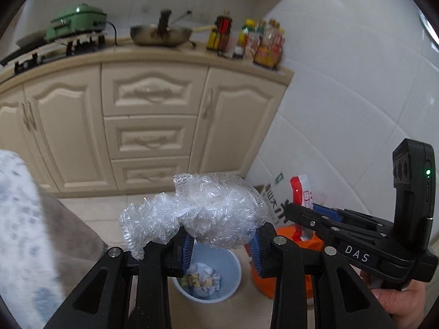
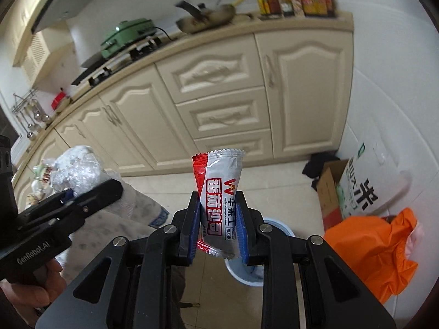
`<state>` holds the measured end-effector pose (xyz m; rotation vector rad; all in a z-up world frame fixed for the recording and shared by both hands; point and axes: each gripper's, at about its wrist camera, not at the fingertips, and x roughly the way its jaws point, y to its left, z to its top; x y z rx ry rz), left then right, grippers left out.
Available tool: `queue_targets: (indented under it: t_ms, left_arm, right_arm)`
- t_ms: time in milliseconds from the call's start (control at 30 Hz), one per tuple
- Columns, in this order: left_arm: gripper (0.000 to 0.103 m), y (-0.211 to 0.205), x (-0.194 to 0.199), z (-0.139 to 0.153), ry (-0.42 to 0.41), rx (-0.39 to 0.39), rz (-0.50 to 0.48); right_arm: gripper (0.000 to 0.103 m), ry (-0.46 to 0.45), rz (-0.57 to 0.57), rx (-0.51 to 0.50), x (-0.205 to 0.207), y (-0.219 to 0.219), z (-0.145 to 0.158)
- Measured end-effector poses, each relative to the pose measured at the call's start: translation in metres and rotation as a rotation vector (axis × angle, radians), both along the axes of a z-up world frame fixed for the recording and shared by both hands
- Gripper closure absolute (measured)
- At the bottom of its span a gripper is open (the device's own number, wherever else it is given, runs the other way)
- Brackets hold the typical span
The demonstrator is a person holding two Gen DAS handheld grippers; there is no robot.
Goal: Collect trash
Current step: 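Carry the bubble wrap and red-white wrapper to the blue bin and release both, then bring both open tools back to the table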
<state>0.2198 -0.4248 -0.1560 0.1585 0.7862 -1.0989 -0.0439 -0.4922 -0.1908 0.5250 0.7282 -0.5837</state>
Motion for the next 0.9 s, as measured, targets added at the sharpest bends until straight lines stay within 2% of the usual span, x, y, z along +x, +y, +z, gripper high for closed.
queue_targets:
  t_ms: [167,333,533,567,600,667,700,767,833,900]
  left_arm:
    - [0.071,-0.06,0.015,-0.044,0.053,0.049,-0.012]
    - [0.071,-0.105,0.028,-0.091,0.122,0.123,-0.015]
    - [0.07,-0.151,0.048,-0.128,0.17,0.188,-0.018]
    - [0.063,-0.154,0.05,-0.132,0.17,0.196,-0.016]
    - [0.049,-0.159,0.052,-0.136,0.175,0.204,-0.019]
    - [0.03,-0.172,0.056,-0.144,0.187,0.229,-0.02]
    - [0.025,-0.176,0.058,-0.147,0.183,0.233,-0.008]
    - [0.018,-0.178,0.059,-0.153,0.193,0.258,0.006]
    - [0.015,-0.179,0.058,-0.157,0.188,0.283,0.02]
    - [0.013,-0.177,0.055,-0.156,0.177,0.292,0.032]
  right_arm:
    - [0.079,0.035,-0.013,0.033,-0.001,-0.022,-0.037]
    - [0.079,0.087,-0.02,0.12,0.001,-0.046,-0.089]
    - [0.076,0.128,-0.033,0.179,0.003,-0.061,-0.128]
    - [0.076,0.13,-0.038,0.185,0.003,-0.062,-0.131]
    - [0.076,0.132,-0.044,0.194,0.002,-0.064,-0.134]
    - [0.074,0.142,-0.064,0.212,0.0,-0.069,-0.142]
    - [0.072,0.144,-0.071,0.218,-0.002,-0.071,-0.144]
    - [0.058,0.137,-0.086,0.239,-0.005,-0.074,-0.149]
    - [0.035,0.135,-0.103,0.247,-0.009,-0.076,-0.152]
    - [0.026,0.125,-0.117,0.256,-0.013,-0.077,-0.153]
